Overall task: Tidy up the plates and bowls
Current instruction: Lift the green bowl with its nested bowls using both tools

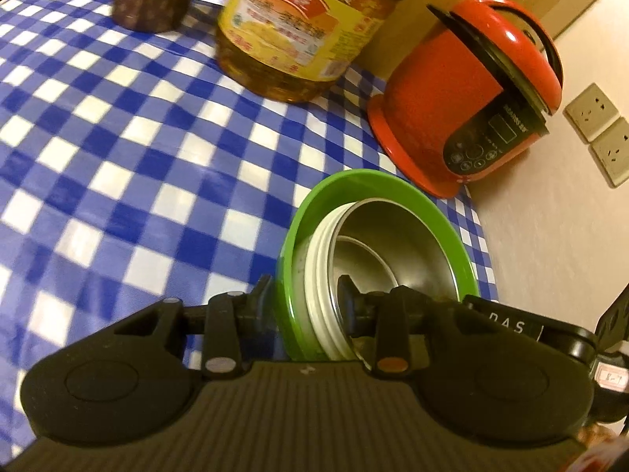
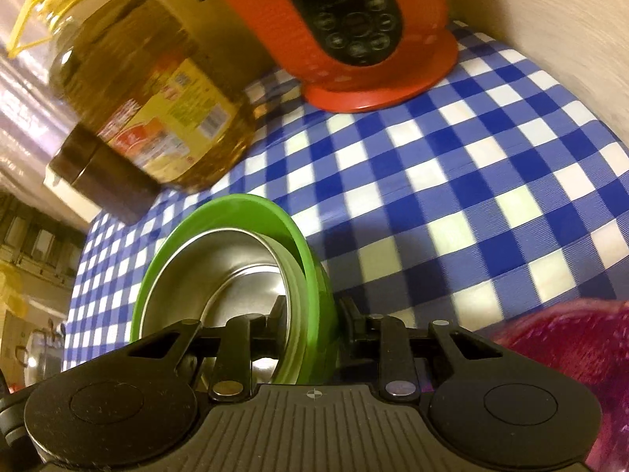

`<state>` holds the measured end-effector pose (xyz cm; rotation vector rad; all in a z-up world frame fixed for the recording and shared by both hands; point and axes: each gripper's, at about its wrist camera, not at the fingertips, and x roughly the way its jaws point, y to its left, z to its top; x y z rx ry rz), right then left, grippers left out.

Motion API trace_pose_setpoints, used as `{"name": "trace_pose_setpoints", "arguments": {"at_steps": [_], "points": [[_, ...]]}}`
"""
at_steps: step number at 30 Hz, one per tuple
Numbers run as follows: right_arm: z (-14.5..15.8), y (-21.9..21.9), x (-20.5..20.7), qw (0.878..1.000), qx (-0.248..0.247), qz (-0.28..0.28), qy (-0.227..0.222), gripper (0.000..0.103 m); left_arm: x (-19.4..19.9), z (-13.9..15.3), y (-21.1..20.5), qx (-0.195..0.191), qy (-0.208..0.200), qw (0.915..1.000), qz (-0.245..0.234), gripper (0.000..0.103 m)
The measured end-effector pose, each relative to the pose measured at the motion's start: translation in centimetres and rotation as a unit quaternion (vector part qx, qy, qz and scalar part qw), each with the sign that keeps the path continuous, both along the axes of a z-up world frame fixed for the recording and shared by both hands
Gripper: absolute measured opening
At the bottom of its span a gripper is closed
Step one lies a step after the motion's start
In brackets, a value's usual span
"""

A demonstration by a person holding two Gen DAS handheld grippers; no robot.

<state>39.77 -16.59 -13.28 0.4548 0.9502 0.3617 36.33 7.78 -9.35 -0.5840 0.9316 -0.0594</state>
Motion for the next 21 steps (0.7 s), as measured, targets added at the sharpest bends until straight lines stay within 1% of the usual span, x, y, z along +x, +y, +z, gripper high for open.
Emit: {"name": "trace_pose_setpoints", "arguments": {"at_steps": [10,18,21], "points": [[1.5,2.3,-4.3,1.000,0.006,0.018,0.007,0.027,-5.0,2.3,2.4,-0.002,0.004,0.9997,0.024,0.031],[2.6,2.7,-9.7,1.000,0.012,0.022,0.009,0.027,-10.2,4.1,2.8,0.010,0.004,0.9997,0.022,0.031],[3.0,2.5,-11.7,1.000,0.014,0.021,0.011,0.027,-12.2,4.7,2.7,0.007,0.005,0.9997,0.023,0.031]]}}
